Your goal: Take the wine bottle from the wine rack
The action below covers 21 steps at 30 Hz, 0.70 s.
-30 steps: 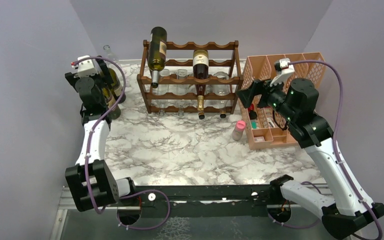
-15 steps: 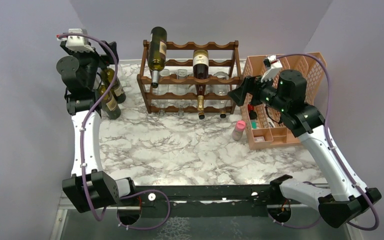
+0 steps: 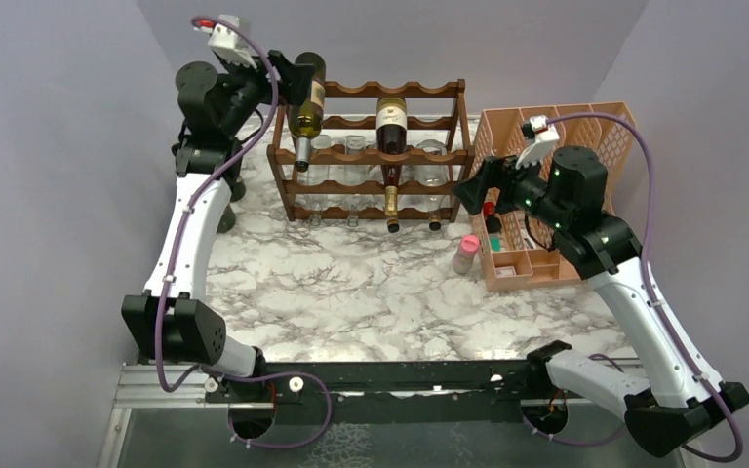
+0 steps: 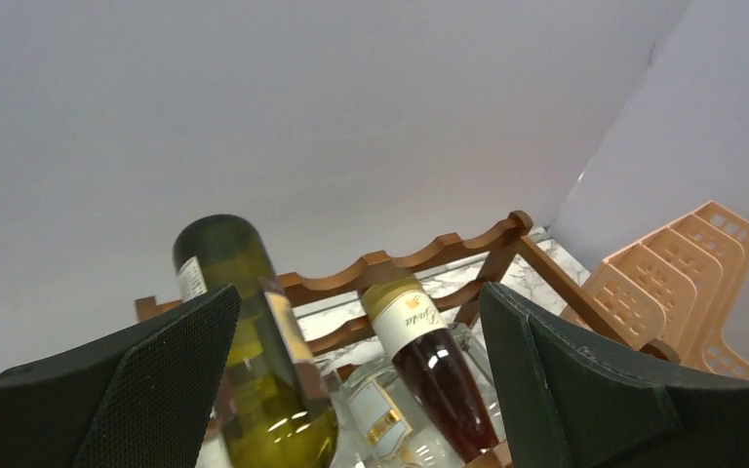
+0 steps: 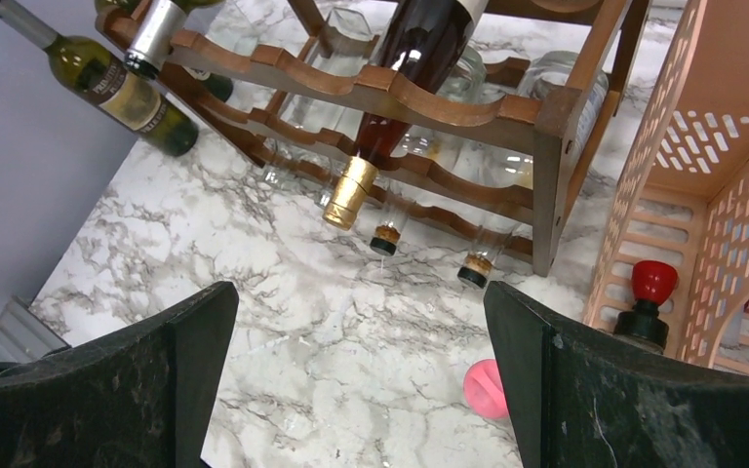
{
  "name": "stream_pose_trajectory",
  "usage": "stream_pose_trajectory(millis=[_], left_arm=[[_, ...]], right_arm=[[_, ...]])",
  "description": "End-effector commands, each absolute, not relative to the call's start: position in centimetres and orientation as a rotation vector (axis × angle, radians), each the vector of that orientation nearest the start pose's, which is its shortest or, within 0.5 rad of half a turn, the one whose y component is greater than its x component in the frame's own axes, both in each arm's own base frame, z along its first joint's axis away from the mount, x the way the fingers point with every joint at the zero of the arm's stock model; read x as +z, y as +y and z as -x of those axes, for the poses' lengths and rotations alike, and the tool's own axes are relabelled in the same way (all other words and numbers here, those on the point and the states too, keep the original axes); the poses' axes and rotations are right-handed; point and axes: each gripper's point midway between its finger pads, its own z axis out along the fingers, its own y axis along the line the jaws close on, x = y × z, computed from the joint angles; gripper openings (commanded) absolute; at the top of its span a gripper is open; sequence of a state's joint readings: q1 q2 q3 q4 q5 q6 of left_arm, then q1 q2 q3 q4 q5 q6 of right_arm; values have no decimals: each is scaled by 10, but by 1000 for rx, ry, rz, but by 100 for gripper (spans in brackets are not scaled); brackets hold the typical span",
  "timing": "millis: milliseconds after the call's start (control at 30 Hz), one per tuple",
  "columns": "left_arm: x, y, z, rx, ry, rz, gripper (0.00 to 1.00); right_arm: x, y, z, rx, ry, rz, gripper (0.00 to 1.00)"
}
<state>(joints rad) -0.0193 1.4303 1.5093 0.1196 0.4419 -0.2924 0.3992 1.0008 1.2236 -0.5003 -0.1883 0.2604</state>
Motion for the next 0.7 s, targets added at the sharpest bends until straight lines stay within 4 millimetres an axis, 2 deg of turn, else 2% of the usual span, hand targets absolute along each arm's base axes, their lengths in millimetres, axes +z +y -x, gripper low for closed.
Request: stream_pose_trajectory(millis=[0, 200, 367, 567, 667], left_arm=[[447, -90, -477, -427, 1530, -80, 98], [426, -80, -504, -307, 1669, 2, 96], [395, -101, -523, -282, 1814, -30, 94], [367, -106, -536, -176, 1898, -17, 94], [351, -101, -541, -67, 1946, 10, 95]], right_arm=[[337, 173, -292, 634, 1864, 286, 100], [340, 169, -290, 617, 1829, 285, 100], [342, 165, -287, 608, 1804, 278, 100], [343, 163, -284, 596, 1796, 286, 100], [343, 162, -283, 592, 1791, 287, 100]])
